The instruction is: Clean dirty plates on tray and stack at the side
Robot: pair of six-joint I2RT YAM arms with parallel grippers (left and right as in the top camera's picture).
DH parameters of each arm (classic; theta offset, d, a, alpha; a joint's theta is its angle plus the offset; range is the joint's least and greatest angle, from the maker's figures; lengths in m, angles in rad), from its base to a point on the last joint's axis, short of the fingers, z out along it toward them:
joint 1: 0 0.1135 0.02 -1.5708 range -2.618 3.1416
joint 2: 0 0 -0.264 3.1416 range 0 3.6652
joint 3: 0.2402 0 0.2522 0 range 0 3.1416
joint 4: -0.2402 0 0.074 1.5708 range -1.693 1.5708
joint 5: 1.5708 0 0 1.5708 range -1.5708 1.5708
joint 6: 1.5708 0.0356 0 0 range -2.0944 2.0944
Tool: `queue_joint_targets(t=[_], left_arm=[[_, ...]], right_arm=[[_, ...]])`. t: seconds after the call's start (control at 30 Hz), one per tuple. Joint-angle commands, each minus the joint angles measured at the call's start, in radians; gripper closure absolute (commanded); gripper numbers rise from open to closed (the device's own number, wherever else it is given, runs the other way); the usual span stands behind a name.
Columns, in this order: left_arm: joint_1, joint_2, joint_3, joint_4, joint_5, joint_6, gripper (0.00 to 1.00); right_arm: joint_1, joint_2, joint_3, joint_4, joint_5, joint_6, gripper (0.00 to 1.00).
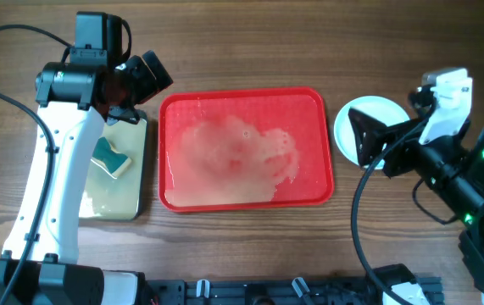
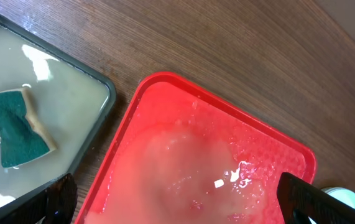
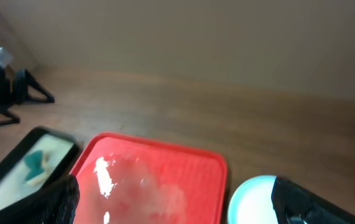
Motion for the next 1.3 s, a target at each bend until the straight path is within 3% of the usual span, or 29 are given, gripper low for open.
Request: queue_joint_targets(t=[0.0,0.07,0.27,0.37,0.47,0.73,1.27], left_arm=[[-0.002,0.003,0.000,-0.001,0.012,-0.006,0.00],[-0.002,0.003,0.000,-0.001,0.011,-0.006,0.00],[-0.002,0.003,0.000,-0.001,0.011,-0.006,0.00],[-0.002,0.003,0.000,-0.001,0.011,-0.006,0.00],[-0.002,0.003,0.000,-0.001,0.011,-0.006,0.00],[-0.002,0.003,0.000,-0.001,0.011,-0.006,0.00],[-0.002,0.003,0.000,-0.001,0.012,-0.006,0.00]], right_arm=[[-0.025,-0.042,-0.140,0.123,0.035,-0.053,0.00],[-0.038,-0.109,-0.269,0.238,0.020,-0.072,0.00],[-0.077,-0.524,-0.888,0.744,-0.061,-0.071,0.00],[-0.078,-0.708,-1.131,0.883,-0.061,-0.068,0.00],[-0.077,-0.815,-1.264,0.947,-0.075,-0.068,0.00],[-0.077,-0.901,-1.400,0.936,-0.079,-0.071,0.00],[-0.077,-0.899,-1.400,0.923,-0.064,-0.070,0.00]])
